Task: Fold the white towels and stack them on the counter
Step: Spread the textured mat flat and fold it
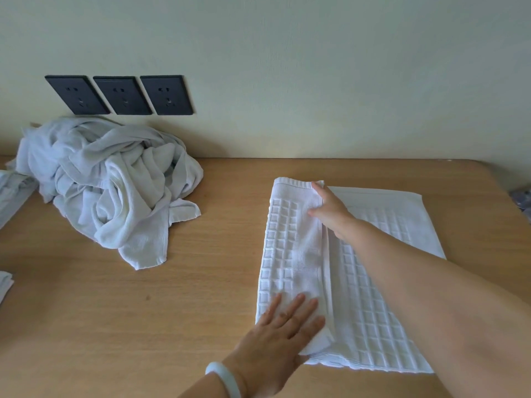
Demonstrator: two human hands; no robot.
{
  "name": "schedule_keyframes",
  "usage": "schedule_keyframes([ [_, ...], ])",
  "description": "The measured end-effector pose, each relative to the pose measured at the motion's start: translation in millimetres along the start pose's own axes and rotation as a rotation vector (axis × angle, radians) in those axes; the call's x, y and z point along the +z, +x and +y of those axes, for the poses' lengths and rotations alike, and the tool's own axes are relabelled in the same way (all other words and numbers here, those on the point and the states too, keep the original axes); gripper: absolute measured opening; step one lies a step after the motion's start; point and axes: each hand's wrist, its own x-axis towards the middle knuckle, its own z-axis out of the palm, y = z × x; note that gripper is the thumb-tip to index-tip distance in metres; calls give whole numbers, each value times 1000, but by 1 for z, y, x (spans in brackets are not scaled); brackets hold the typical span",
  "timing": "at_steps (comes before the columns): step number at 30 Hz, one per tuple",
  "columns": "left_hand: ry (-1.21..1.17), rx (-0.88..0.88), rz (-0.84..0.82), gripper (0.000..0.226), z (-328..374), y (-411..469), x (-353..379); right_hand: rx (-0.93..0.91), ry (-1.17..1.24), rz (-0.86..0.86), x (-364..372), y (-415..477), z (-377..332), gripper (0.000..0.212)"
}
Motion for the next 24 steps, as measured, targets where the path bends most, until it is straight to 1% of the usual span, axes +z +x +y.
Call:
schedule_keyframes([
  [1, -6, 9, -12, 70, 0, 0, 1, 15, -97, -3, 0, 1, 0, 74],
  [2, -14, 25, -13, 69, -1, 1, 2, 34, -254, 32, -1, 1, -1, 73],
  [4, -59, 1, 44, 61, -7, 4, -4, 35, -580, 213, 1, -8, -3, 66],
  [5, -79, -63, 97, 56, -15, 9, -9, -22, -642, 303, 7, -19, -1, 64],
  [7, -86, -227, 165, 53, -37, 23, -15, -234, -631, 400, 36, -51, 15, 61],
  [8, -73, -283, 151, 53, -50, 33, -17, -327, -628, 423, 58, -70, 29, 58],
  [9, -49, -306, 120, 55, -63, 44, -18, -353, -647, 411, 79, -88, 43, 54],
  [10, -39, -312, 62, 58, -77, 56, -21, -335, -681, 390, 95, -103, 55, 52],
  [12, -68, -277, -63, 64, -99, 78, -23, -229, -732, 369, 112, -120, 66, 57],
  [14, -129, -259, -196, 59, -116, 92, -24, -150, -749, 412, 112, -126, 67, 63],
  [15, -133, -262, -223, 59, -121, 97, -26, -125, -766, 432, 110, -130, 66, 66],
  [21, -58, -338, -232, 60, -129, 119, -33, -52, -813, 405, 106, -165, 82, 75],
  [23, -21, -327, -169, 60, -123, 129, -36, -27, -823, 418, 107, -166, 82, 75],
  [24, -2, -295, -125, 59, -119, 135, -36, -17, -821, 419, 109, -165, 81, 75],
])
